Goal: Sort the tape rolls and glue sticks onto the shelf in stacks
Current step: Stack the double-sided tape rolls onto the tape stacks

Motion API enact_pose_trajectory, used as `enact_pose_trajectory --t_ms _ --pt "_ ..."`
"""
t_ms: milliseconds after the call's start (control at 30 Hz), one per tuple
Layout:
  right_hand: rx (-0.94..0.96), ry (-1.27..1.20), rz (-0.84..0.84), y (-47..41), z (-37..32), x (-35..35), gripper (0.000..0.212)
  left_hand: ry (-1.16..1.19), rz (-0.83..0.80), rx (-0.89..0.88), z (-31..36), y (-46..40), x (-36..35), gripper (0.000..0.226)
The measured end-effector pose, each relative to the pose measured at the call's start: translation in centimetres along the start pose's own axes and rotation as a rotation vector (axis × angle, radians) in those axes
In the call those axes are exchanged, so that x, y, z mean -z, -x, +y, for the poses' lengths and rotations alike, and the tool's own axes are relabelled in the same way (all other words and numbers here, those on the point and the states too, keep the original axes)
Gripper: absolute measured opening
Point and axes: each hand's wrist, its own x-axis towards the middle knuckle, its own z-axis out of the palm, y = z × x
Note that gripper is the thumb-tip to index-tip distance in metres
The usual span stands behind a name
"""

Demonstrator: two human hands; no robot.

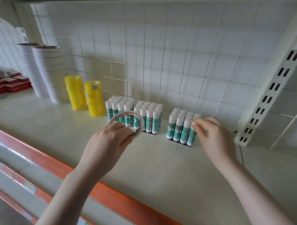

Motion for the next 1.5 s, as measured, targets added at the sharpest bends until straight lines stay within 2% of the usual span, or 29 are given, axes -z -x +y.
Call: enact_pose_trajectory --t_ms 67,167,433,633,833,1033,1233,1500 --pt "0.072 0.062 0.067 -0.5 -0.5 0.6 0.019 -0.011 0.000 0.008 -0.3 0.1 0.4 0.014" --pt "0.142 0.062 0.106 -1.3 -2.6 1.2 0.017 -0.033 -0.005 0.012 -1.2 0.4 1.3 0.013" --pt "0.187 -0.035 -0.060 -1.9 -10.5 -3.0 0.016 -0.083 0.016 -0.016 -7.3 0.9 5.7 0.012" --pt "0.178 -0.041 -0.114 -1.3 -19.1 -9.5 0.005 -0.093 0.019 -0.062 -16.6 1.2 10.9 0.016" --pt "0.094 0.017 -0.200 -1.6 -27.7 -15.9 0.008 -0.106 -0.043 -0.152 -27.0 0.1 17.0 0.018" --pt "0.006 0.040 -0.263 -2.5 -34.4 -21.2 0.015 -0.073 -0.092 -0.142 -34.9 -2.5 20.4 0.011" --pt "-0.001 0.039 -0.301 -4.7 -36.6 -25.7 0.004 -0.037 -0.090 -0.180 -40.0 -7.3 20.0 0.010" --pt "-0.063 0.065 -0.360 -7.8 -36.7 -29.0 0.006 -0.023 -0.159 -0.279 -42.0 -16.6 19.0 0.014"
